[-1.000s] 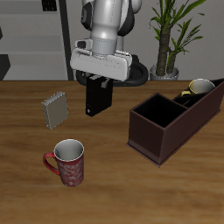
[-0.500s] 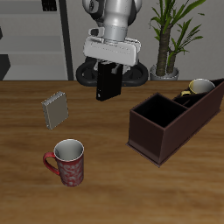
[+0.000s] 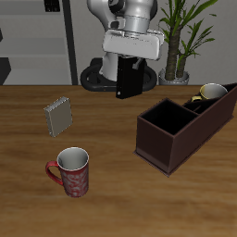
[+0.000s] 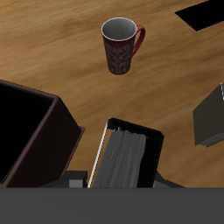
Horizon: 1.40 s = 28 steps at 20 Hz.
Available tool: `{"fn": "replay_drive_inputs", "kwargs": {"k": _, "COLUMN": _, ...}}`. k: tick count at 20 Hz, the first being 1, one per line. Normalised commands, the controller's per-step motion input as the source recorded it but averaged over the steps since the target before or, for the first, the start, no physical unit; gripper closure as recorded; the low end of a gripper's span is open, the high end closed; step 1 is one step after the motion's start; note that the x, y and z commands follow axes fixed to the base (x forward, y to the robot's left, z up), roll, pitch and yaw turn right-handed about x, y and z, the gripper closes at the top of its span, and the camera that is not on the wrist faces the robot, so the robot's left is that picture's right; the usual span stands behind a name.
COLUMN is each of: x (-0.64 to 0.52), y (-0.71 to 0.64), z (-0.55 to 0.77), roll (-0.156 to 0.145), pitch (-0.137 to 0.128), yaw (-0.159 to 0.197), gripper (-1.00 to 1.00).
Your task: Place the white-yellow mug into the left desk caddy's left compartment and place the black book into the left desk caddy's front compartment
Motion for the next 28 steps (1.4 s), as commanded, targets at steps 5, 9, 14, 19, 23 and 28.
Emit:
{"fn": "replay_drive_inputs", "kwargs": {"k": 5, "x": -0.31, "y": 0.21, "z": -0.07, "roll": 0.015, "pitch": -0.02, "yaw": -0.032, "gripper": 1.0}}
{"fn": "replay_drive_inputs", "kwargs": {"k": 9, "x": -0.23, "y": 0.14, "z": -0.14, "roll": 0.014, "pitch": 0.003, "yaw": -0.059, "gripper": 1.0}}
{"fn": "replay_drive_inputs", "kwargs": {"k": 14, "x": -0.22, "y": 0.18, "z": -0.14, "roll": -0.02, "pitch": -0.02, "yaw": -0.014, "gripper": 1.0}}
{"fn": "replay_drive_inputs", "kwargs": {"k": 19, "x": -0.2, "y": 0.2, "z": -0.12, "roll": 0.064, "pitch": 0.01, "yaw": -0.006, "gripper": 1.0}}
{"fn": "replay_drive_inputs", "kwargs": {"k": 23, "x": -0.4, "y": 0.2, "z": 0.0, "roll": 0.033, "pitch": -0.071, "yaw": 0.003, "gripper": 1.0}}
{"fn": "replay_drive_inputs", "kwargs": {"k": 28, "x": -0.24, "y": 0.18, "z": 0.01, "roll": 0.048, "pitch": -0.029, "yaw": -0.018, "gripper": 1.0}}
